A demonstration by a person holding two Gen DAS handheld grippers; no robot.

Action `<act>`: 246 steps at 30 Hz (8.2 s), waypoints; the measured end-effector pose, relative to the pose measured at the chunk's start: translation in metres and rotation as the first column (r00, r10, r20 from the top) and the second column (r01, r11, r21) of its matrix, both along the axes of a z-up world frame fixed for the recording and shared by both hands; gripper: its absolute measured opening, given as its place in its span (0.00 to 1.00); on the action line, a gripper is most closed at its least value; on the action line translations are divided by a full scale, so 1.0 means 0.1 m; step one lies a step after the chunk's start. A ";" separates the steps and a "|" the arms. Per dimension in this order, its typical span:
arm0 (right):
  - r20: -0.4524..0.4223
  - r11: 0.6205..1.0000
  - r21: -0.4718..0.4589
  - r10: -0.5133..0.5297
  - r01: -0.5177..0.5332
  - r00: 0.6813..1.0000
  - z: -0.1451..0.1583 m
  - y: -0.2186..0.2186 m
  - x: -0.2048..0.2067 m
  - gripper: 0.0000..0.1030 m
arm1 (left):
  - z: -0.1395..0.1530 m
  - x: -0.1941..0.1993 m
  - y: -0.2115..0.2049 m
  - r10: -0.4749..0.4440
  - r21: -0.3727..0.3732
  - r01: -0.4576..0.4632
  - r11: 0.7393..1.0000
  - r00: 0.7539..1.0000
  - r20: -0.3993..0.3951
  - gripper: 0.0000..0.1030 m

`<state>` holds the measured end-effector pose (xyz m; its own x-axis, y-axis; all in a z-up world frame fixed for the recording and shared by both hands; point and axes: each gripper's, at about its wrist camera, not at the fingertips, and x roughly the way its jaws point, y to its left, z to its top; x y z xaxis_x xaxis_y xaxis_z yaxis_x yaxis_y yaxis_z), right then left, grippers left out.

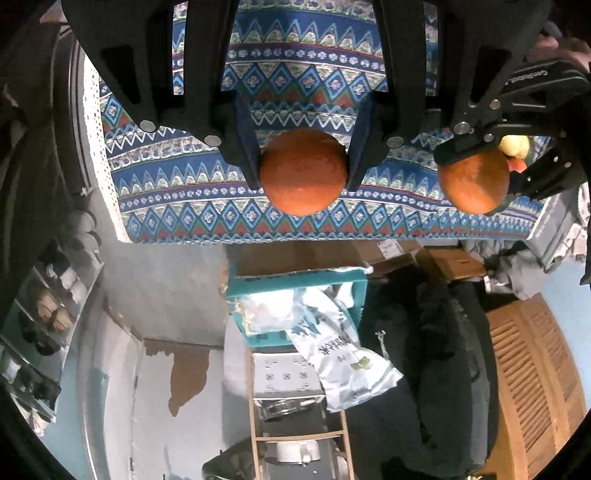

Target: Organize fruits

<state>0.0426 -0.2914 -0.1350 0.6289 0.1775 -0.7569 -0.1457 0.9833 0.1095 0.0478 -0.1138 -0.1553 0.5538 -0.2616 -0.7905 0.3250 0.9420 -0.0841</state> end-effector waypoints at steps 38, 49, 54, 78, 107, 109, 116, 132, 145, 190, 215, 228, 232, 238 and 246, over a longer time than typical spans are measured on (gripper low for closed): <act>-0.011 0.961 0.071 0.269 -0.267 0.963 -0.08 1.68 0.29 0.43 | -0.11 -0.06 1.87 0.326 -0.005 -0.326 0.945 0.945 0.010 0.61; -0.061 0.945 0.084 0.322 -0.317 0.945 -0.28 2.14 0.47 0.43 | -0.47 0.10 2.27 0.387 0.017 -0.387 0.922 0.921 -0.048 0.61; -0.087 0.940 0.077 0.338 -0.332 0.937 -0.38 2.27 0.52 0.44 | -0.69 0.23 2.40 0.413 0.024 -0.413 0.911 0.904 -0.112 0.61; -0.163 0.927 0.056 0.375 -0.371 0.912 -0.67 2.63 0.62 0.44 | -0.86 0.27 2.59 0.422 0.046 -0.420 0.906 0.896 -0.136 0.71; -0.234 0.827 0.052 0.554 -0.559 0.799 -0.94 3.65 0.19 0.44 | -0.70 -0.55 3.62 0.644 -0.022 -0.659 0.752 0.742 -0.188 0.71; -0.243 0.819 0.064 0.567 -0.570 0.787 -0.95 3.70 0.18 0.44 | -0.70 -0.57 3.64 0.648 -0.021 -0.662 0.749 0.739 -0.186 0.71; -0.259 0.807 0.058 0.581 -0.588 0.772 -0.99 3.89 0.11 0.44 | -0.74 -0.63 3.68 0.652 -0.019 -0.669 0.743 0.731 -0.200 0.71; -0.211 0.847 0.086 0.530 -0.524 0.821 -0.77 3.70 0.22 0.55 | -0.67 -0.66 3.62 0.635 -0.026 -0.651 0.759 0.749 -0.189 0.71; -0.093 0.893 0.012 0.450 -0.451 0.888 -0.21 3.15 0.12 0.61 | -0.20 -0.68 3.24 0.586 -0.060 -0.592 0.804 0.805 -0.094 0.71; 0.444 0.982 -0.139 0.180 -0.131 0.878 1.78 1.21 -0.79 0.81 | 1.87 -1.03 1.62 0.333 -0.135 -0.305 0.943 0.860 0.387 0.96; 0.400 0.993 -0.114 0.064 -0.019 0.914 1.49 0.67 -0.79 0.82 | 1.67 -0.93 1.47 0.377 -0.117 -0.359 0.926 0.856 0.353 1.00; 0.396 0.992 -0.121 0.072 -0.026 0.916 1.48 0.69 -0.77 0.82 | 1.67 -0.91 1.45 0.373 -0.089 -0.366 0.926 0.857 0.356 1.00; 0.396 0.992 -0.123 0.072 -0.025 0.916 1.48 0.70 -0.78 0.82 | 1.67 -0.91 1.44 0.363 -0.081 -0.359 0.930 0.858 0.363 1.00; 0.392 0.992 -0.125 0.071 -0.024 0.917 1.47 0.70 -0.78 0.82 | 1.66 -0.90 1.44 0.356 -0.082 -0.350 0.933 0.865 0.354 1.00; 0.393 0.992 -0.127 0.073 -0.024 0.917 1.47 0.70 -0.77 0.82 | 1.66 -0.90 1.44 0.355 -0.081 -0.350 0.933 0.865 0.356 1.00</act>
